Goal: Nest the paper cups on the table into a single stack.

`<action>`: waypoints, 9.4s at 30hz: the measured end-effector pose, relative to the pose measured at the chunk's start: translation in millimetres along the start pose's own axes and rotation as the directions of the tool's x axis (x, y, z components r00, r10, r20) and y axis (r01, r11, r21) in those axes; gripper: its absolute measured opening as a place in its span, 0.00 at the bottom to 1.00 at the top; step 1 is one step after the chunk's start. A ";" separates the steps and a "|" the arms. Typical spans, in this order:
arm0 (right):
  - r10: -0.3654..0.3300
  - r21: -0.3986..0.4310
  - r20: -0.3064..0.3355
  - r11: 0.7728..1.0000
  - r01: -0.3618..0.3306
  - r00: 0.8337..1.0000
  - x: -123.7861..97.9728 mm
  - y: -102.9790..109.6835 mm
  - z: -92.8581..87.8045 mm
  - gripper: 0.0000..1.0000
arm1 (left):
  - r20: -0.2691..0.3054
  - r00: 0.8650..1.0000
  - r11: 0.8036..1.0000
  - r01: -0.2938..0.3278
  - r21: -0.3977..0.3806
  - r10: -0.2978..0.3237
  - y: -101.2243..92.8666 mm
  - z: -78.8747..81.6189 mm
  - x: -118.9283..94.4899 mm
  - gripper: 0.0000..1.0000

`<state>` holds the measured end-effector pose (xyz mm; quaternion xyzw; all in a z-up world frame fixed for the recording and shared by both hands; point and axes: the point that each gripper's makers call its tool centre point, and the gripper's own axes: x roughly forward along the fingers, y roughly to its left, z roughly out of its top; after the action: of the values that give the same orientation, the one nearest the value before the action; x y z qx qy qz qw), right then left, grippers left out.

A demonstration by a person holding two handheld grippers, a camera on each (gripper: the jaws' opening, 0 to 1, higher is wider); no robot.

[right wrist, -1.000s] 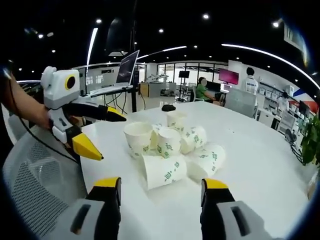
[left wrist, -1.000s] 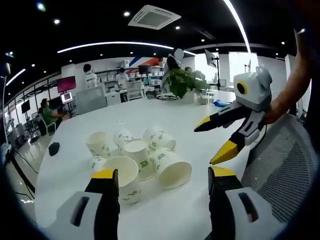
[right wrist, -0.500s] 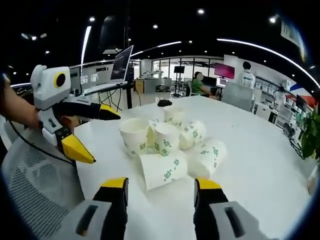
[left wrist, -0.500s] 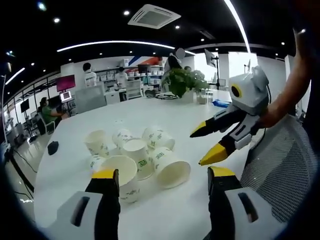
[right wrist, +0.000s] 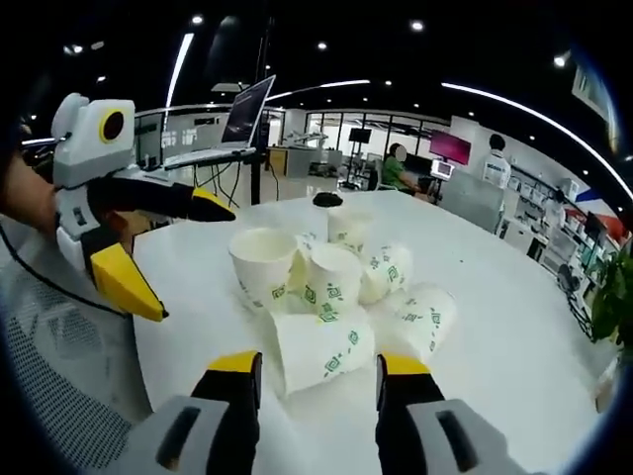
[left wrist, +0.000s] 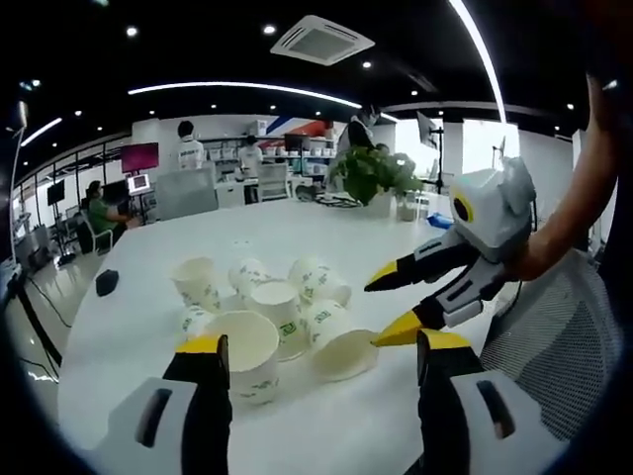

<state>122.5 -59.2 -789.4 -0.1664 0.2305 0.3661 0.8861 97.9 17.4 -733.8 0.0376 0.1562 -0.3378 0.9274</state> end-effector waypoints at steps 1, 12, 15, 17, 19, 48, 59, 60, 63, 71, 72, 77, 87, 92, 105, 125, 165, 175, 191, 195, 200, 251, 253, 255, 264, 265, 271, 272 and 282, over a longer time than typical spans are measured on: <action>0.000 -0.001 0.000 1.000 0.000 1.000 1.9 -0.1 1.1 0.45 | 0.002 1.000 1.000 0.000 -0.003 0.000 0.0 0.4 0.0 0.78; 0.010 -0.022 -0.027 1.000 -0.010 1.000 14.1 5.3 2.5 0.39 | -0.005 1.000 1.000 -0.018 0.005 0.018 4.0 -0.2 -0.9 0.77; 0.014 -0.028 -0.030 0.999 -0.015 0.999 14.7 6.1 2.2 0.37 | -0.006 1.000 1.000 -0.021 0.008 0.021 4.8 -0.7 -1.0 0.77; 0.014 -0.034 -0.034 0.999 -0.015 0.999 15.3 5.7 2.4 0.35 | -0.008 1.000 1.000 -0.023 0.009 0.023 4.4 -0.3 -1.2 0.76; 0.010 -0.035 -0.033 0.999 -0.012 0.999 15.6 4.6 3.0 0.33 | -0.010 1.000 1.000 -0.024 0.009 0.024 4.1 -0.3 -1.2 0.76; -0.048 0.005 0.006 0.999 0.048 0.999 -1.5 -6.1 4.5 0.04 | -0.036 0.999 0.999 -0.020 0.026 0.021 4.3 -6.3 -0.2 0.72; -0.076 0.041 0.019 0.996 0.075 0.997 -15.0 -16.7 3.4 0.00 | -0.046 0.999 0.999 -0.014 0.034 0.016 1.7 -7.5 0.7 0.72; -0.077 0.044 0.017 0.996 0.076 0.997 -16.8 -17.8 3.1 0.00 | -0.048 0.999 0.999 -0.014 0.035 0.015 1.5 -7.8 0.8 0.72; -0.080 0.059 0.020 0.995 0.079 0.997 -21.0 -21.0 3.7 0.00 | -0.052 0.999 0.999 -0.009 0.038 0.011 0.8 -9.0 1.3 0.72; -0.061 0.099 0.009 0.993 0.060 0.998 -29.7 -26.8 6.1 0.00 | -0.057 0.998 0.999 -0.005 0.045 0.007 -0.5 -10.1 1.9 0.72; -0.055 0.105 0.006 0.993 0.054 0.998 -30.4 -26.5 6.5 0.00 | -0.058 0.998 0.999 -0.004 0.046 0.007 -0.6 -10.2 1.9 0.72; -0.007 0.126 -0.006 0.992 0.008 1.000 -32.5 -23.8 9.4 0.00 | -0.058 0.998 0.999 -0.003 0.048 0.006 -1.5 -9.6 1.8 0.72; 0.039 0.129 -0.069 0.991 -0.029 0.997 -34.5 -22.3 11.1 0.00 | -0.052 0.999 0.999 0.001 0.050 0.002 -3.4 -7.8 1.3 0.72; 0.035 0.134 -0.115 0.991 -0.019 0.993 -33.2 -30.1 6.1 0.00 | -0.049 0.999 0.999 0.004 0.051 -0.002 -3.5 -7.7 1.4 0.72; 0.080 0.175 -0.211 0.984 -0.043 0.974 -34.4 -26.4 -6.7 0.00 | -0.048 0.999 0.998 0.013 0.056 -0.011 -5.6 -7.1 1.1 0.71; 0.117 0.212 -0.253 0.975 -0.063 0.960 -26.1 -20.8 -14.1 0.00 | -0.046 0.999 0.998 0.012 0.056 -0.009 -5.0 -6.4 0.3 0.70; 0.066 0.279 -0.009 0.958 -0.061 0.998 -41.2 -25.3 7.9 0.36 | -0.063 0.998 0.998 -0.004 0.057 0.008 -1.1 -9.8 0.3 0.68; 0.069 0.280 0.093 0.956 -0.092 0.993 -57.0 -19.0 15.2 0.54 | -0.058 0.998 0.999 -0.015 0.043 0.017 2.7 -9.6 0.2 0.66; 0.035 0.227 0.161 0.971 -0.071 0.986 -74.9 -13.3 -1.5 0.79 | -0.075 0.997 0.998 0.000 0.059 0.005 -0.1 -11.3 2.4 0.62; 0.020 0.210 0.168 0.976 -0.056 0.986 -78.7 -14.0 -2.8 0.84 | -0.080 0.997 0.997 0.003 0.076 0.003 0.7 -11.2 4.2 0.60; 0.007 0.232 0.173 0.972 -0.048 0.985 -81.0 -17.9 -7.0 0.84 | -0.090 0.996 0.996 0.000 0.089 0.008 6.9 -12.3 6.1 0.57; -0.043 0.305 0.163 0.952 -0.009 0.986 -83.6 -27.7 -11.2 0.77 | -0.303 0.952 0.979 0.107 0.173 -0.050 46.4 -36.4 47.5 0.01; -0.042 0.306 0.168 0.952 -0.012 0.985 -83.8 -28.0 -10.8 0.77 | -0.303 0.952 0.978 0.106 0.178 -0.048 46.2 -36.9 46.2 0.01; -0.043 0.307 0.174 0.952 -0.013 0.984 -84.1 -28.5 -9.6 0.78 | -0.303 0.952 0.977 0.103 0.188 -0.043 46.2 -36.2 43.7 0.00; -0.047 0.298 0.191 0.955 -0.012 0.980 -85.3 -28.4 -5.8 0.81 | -0.292 0.956 0.978 0.079 0.195 -0.019 46.2 -26.1 26.9 0.00; -0.046 0.296 0.193 0.955 -0.013 0.980 -85.2 -28.3 -5.5 0.81 | -0.289 0.957 0.978 0.078 0.194 -0.019 46.4 -25.3 25.5 0.00; -0.040 0.284 0.197 0.959 -0.018 0.980 -84.7 -26.3 -4.4 0.84 | -0.262 0.965 0.976 0.071 0.204 -0.016 41.0 -13.5 16.1 0.00; -0.039 0.283 0.197 0.959 -0.019 0.980 -84.6 -26.1 -4.3 0.84 | -0.259 0.966 0.976 0.072 0.207 -0.016 40.2 -12.1 15.5 0.00; -0.030 0.268 0.194 0.963 -0.024 0.981 -82.6 -24.4 -6.1 0.89 | -0.240 0.970 0.959 0.110 0.261 -0.046 11.5 27.2 5.3 0.00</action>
<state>86.7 -125.8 -747.6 -0.0080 0.1894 0.3448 0.9193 116.3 18.2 -710.2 0.1979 0.2166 -0.3859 0.8746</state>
